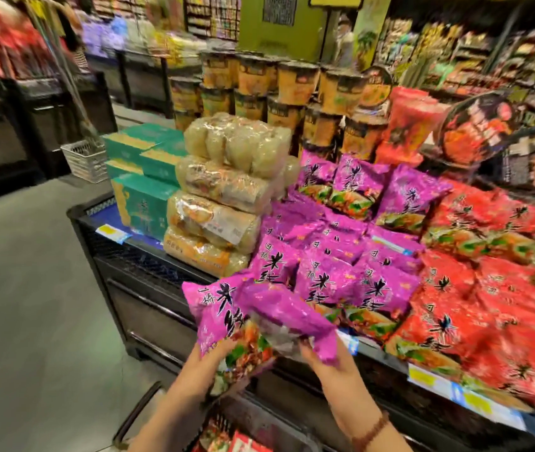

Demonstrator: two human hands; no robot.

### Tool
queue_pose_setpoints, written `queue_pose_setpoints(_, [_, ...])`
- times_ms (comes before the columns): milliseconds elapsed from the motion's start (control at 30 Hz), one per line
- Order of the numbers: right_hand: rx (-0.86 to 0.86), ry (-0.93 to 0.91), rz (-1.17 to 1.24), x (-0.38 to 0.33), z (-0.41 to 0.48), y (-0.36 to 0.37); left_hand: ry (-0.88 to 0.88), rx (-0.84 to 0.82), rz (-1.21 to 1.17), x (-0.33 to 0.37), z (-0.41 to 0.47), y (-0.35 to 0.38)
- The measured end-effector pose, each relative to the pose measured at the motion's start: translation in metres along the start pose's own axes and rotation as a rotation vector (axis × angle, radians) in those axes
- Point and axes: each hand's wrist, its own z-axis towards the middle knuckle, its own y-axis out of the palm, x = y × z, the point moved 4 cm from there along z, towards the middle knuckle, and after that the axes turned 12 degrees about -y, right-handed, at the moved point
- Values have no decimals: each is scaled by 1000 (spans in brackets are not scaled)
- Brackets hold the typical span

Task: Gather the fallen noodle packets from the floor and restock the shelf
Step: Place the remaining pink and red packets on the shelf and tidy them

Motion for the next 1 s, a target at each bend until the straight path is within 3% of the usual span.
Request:
queue_pose_setpoints(100, [-399,-339,-383,-25,14,-16,52,-41,-73,7,6,34])
queue_pose_setpoints(200, [-589,-360,-455,-42,30,-35,48,-149,-154,17,7,69])
queue_pose_setpoints(333, [-517,-413,-311,-59,63,-39,103,-76,-83,28,25,78])
queue_pose_setpoints(433, [-154,-293,-127,-49,81,-55,147,-63,-79,39,33,89])
queue_pose_setpoints(533, [-31,-336,-292,-43,91,-68,213,-103,-73,51,34,107])
queue_pose_setpoints(800, [-438,-209,-720,-50,146,-92,216,-120,42,77,40,118])
queue_pose_setpoints(1000, [-743,-133,-752,-62,188,-95,185,-78,142,98,50,125])
